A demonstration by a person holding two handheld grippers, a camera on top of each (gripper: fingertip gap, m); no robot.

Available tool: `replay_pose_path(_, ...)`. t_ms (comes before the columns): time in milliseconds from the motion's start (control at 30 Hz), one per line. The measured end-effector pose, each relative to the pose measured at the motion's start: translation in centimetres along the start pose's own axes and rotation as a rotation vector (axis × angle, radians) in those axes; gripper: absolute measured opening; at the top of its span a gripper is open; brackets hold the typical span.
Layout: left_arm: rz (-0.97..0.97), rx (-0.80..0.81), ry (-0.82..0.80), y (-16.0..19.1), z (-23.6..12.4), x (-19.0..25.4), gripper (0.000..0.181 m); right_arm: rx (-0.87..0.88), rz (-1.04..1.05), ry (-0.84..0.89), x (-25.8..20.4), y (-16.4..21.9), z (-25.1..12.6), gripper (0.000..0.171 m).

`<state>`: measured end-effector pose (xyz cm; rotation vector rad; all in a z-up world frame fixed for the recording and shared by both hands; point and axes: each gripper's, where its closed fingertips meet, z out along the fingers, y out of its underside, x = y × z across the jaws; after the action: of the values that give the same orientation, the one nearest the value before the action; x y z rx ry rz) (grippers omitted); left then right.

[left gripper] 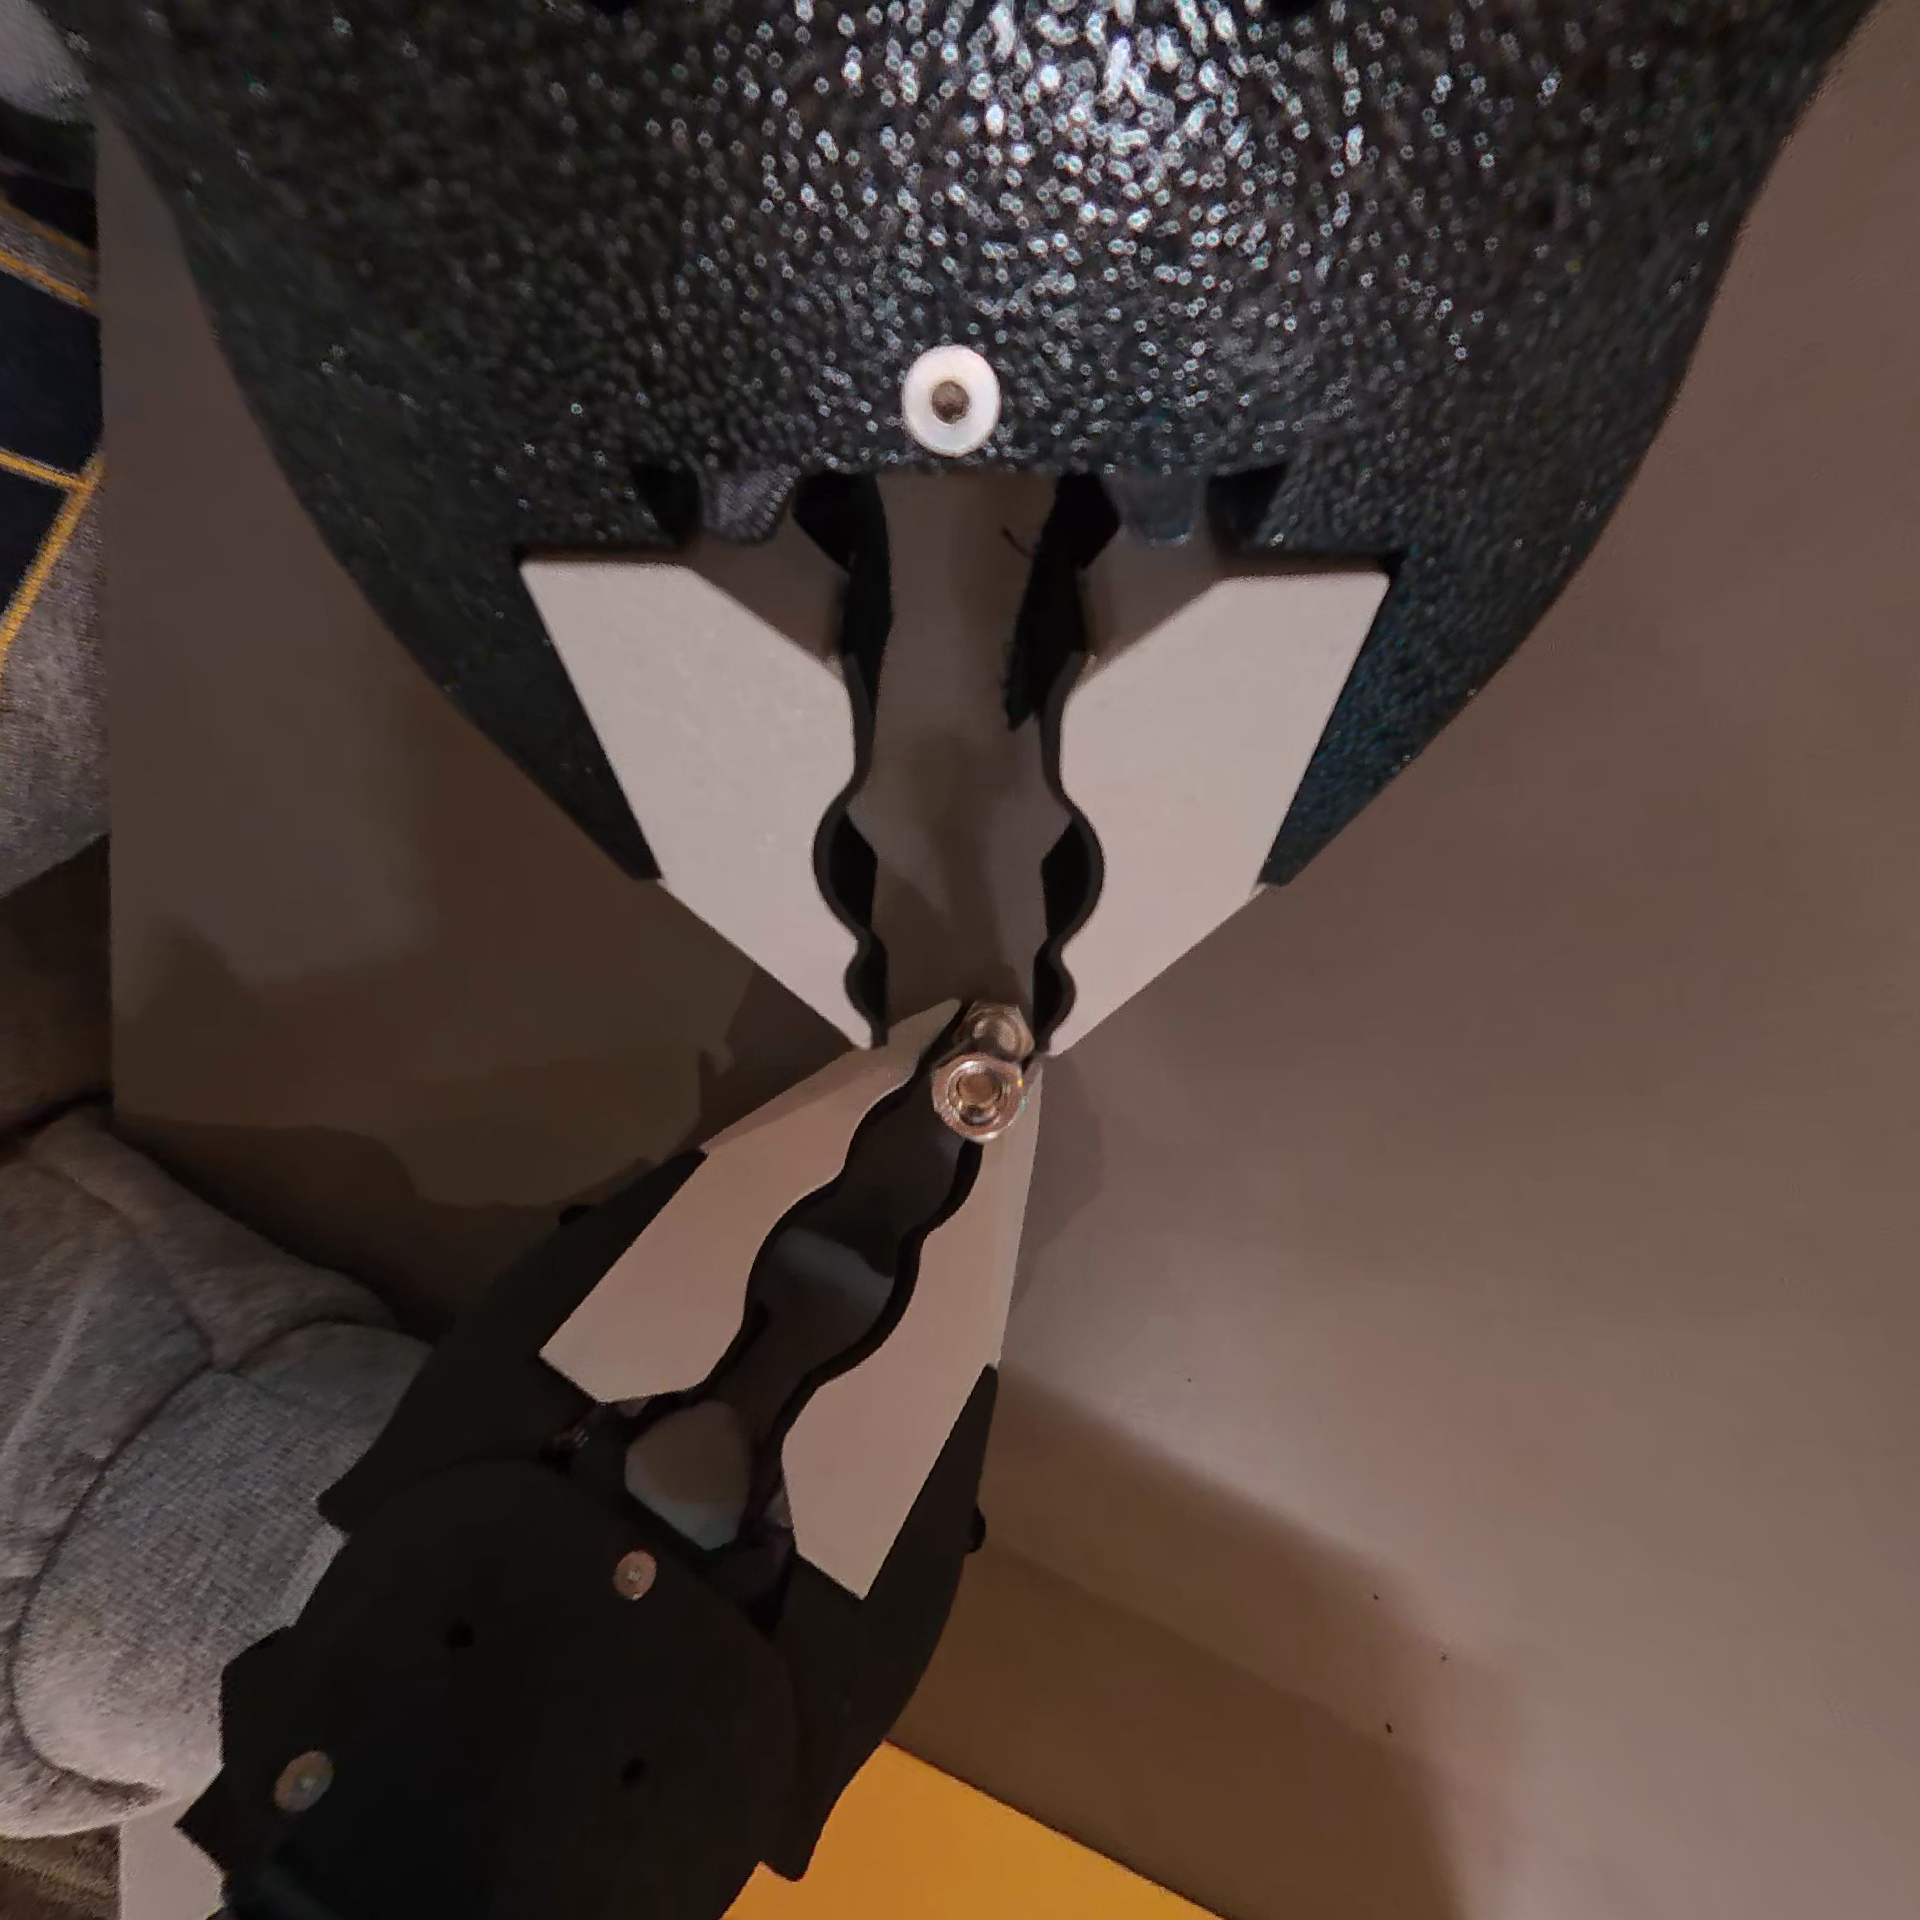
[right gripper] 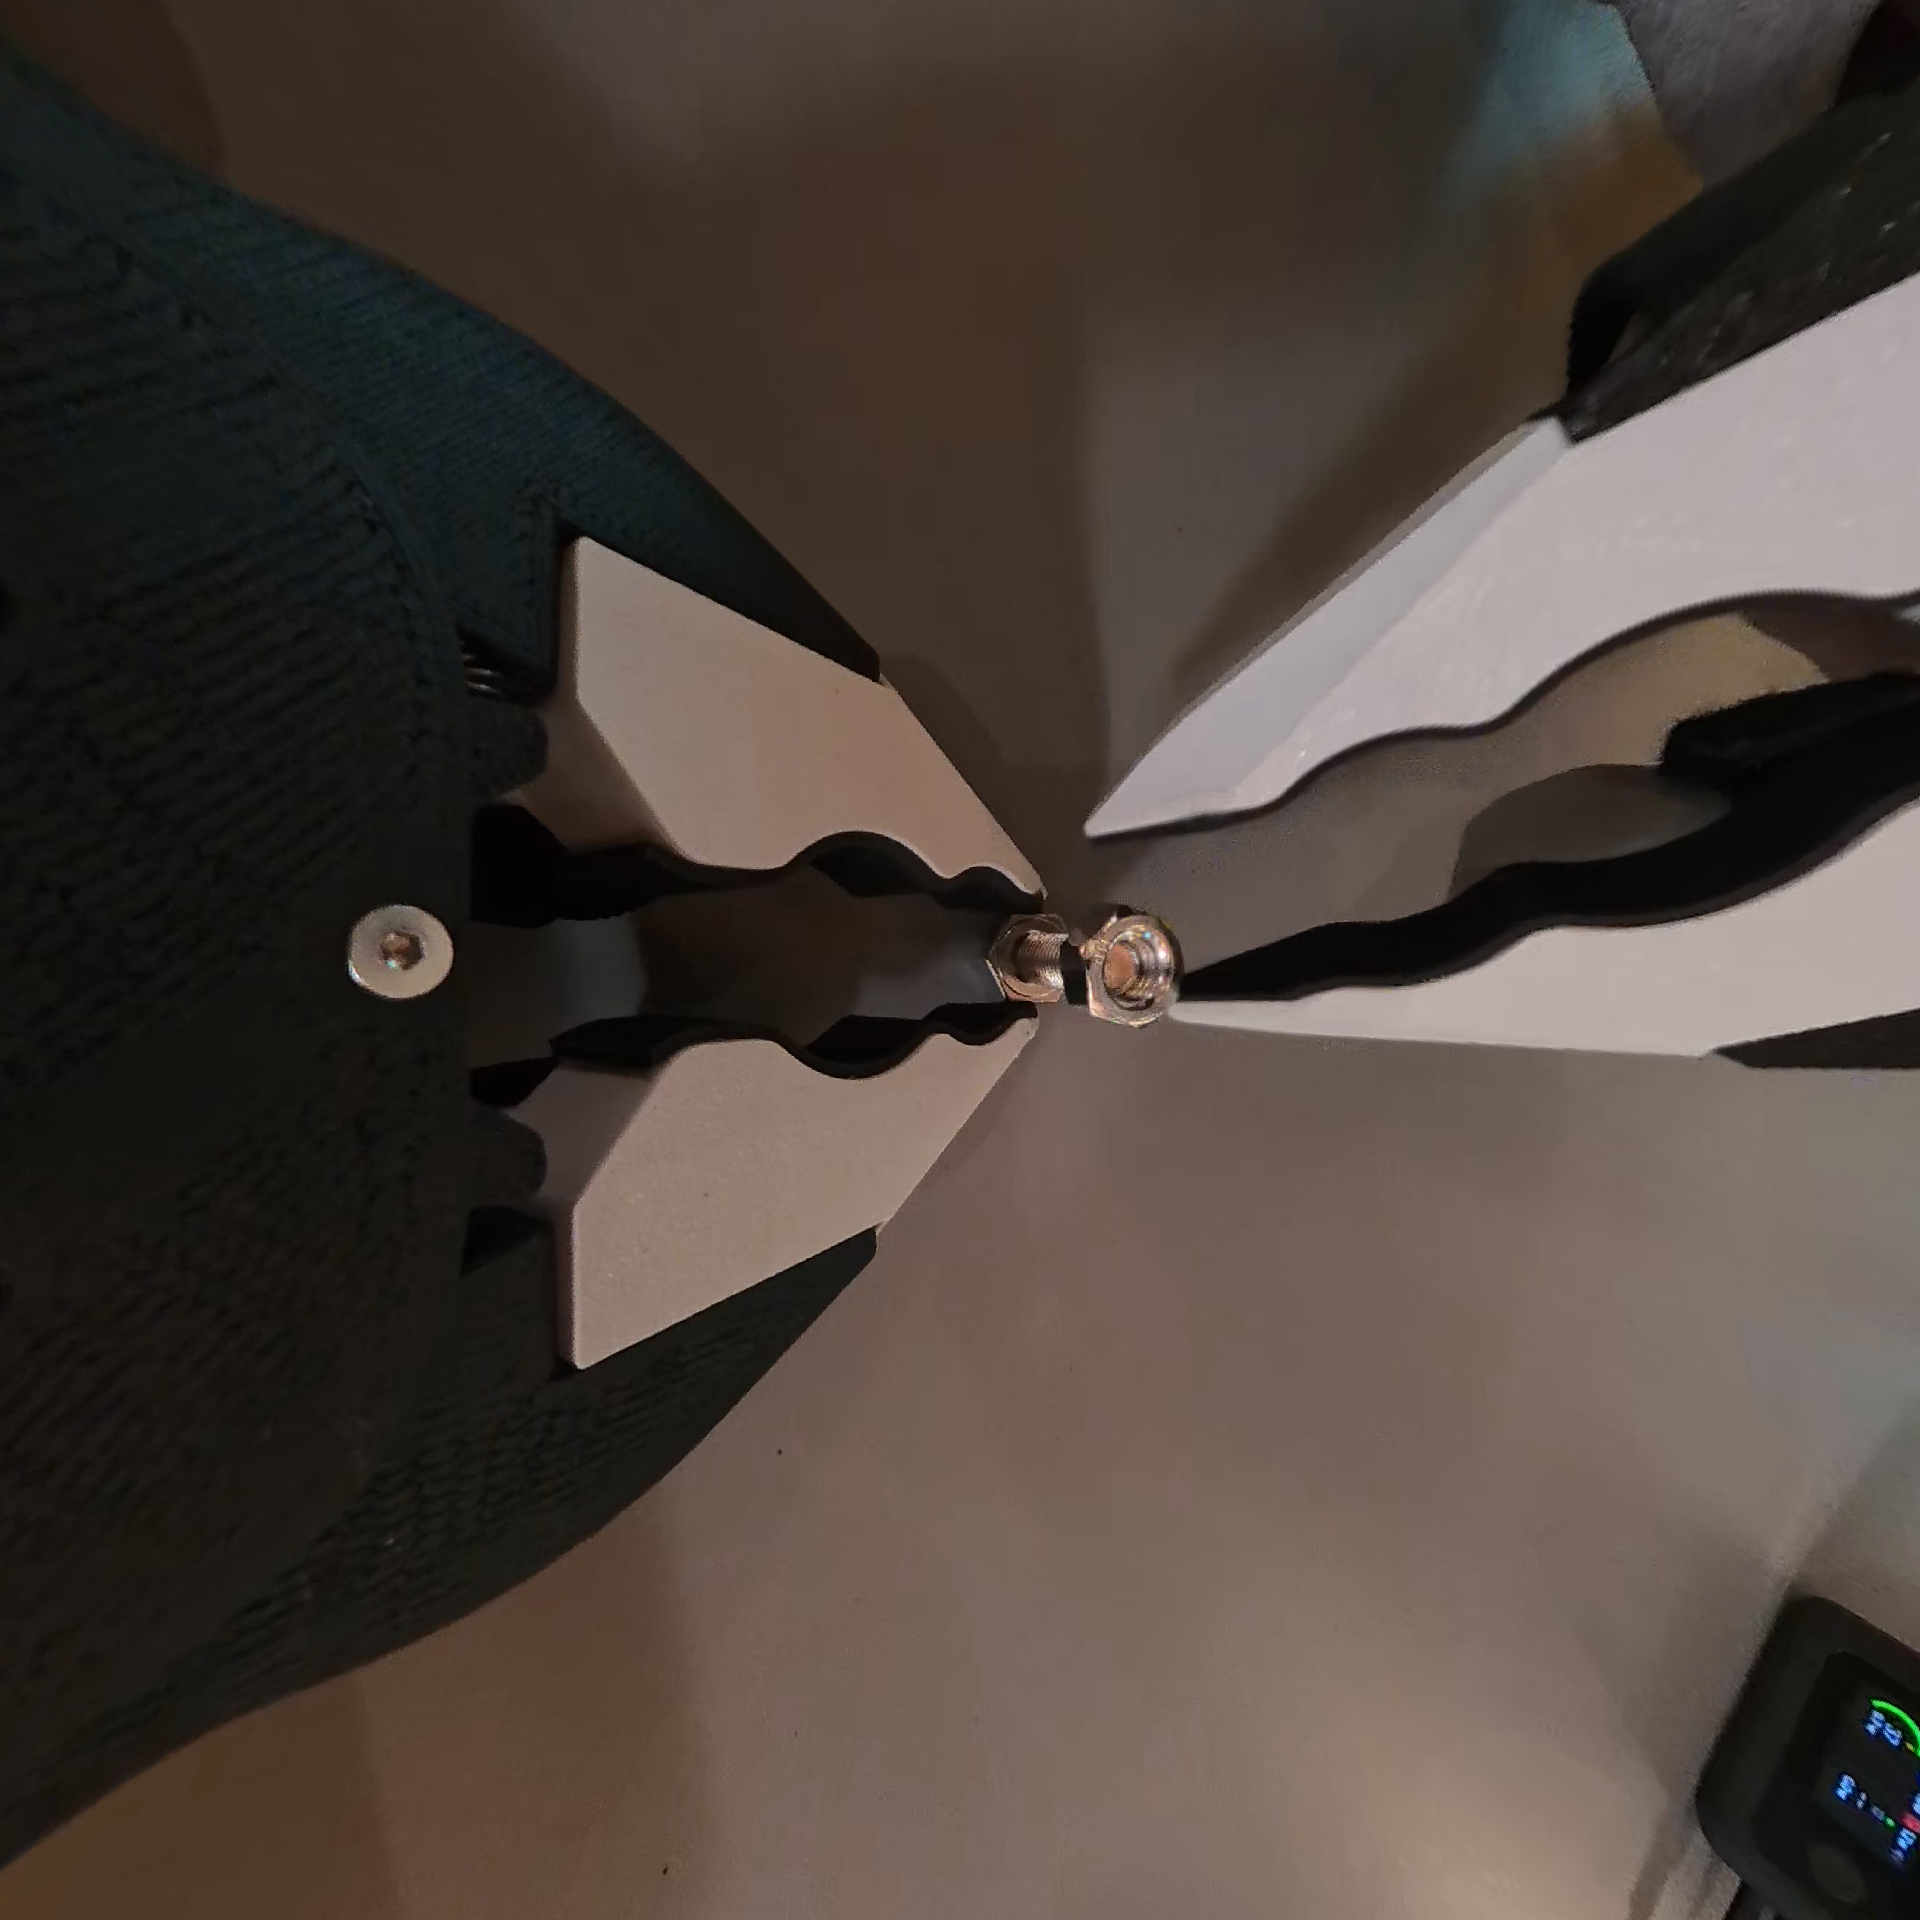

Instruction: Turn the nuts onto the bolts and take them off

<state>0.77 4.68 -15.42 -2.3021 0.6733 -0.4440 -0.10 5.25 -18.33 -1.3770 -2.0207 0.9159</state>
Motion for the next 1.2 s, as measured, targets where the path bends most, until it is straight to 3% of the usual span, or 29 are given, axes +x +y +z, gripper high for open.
replay_pose_path(400,-0.067,0.022,0.066,2.8,0.4,-0.3,0.033,0.002,0.031,-0.019,0.0,0.1,-0.1,0.022)
replay_pose_path(833,0.016,0.283,0.071,-0.6,-1.7,0.4,0.042,0.02,-0.001,-0.029,-0.3,-0.1,-0.1,0.016)
replay_pose_path(1200,-0.001,0.314,0.012,-0.9,-1.2,-0.9,0.045,0.079,-0.045,-0.036,-1.0,-1.2,-0.4,0.016)
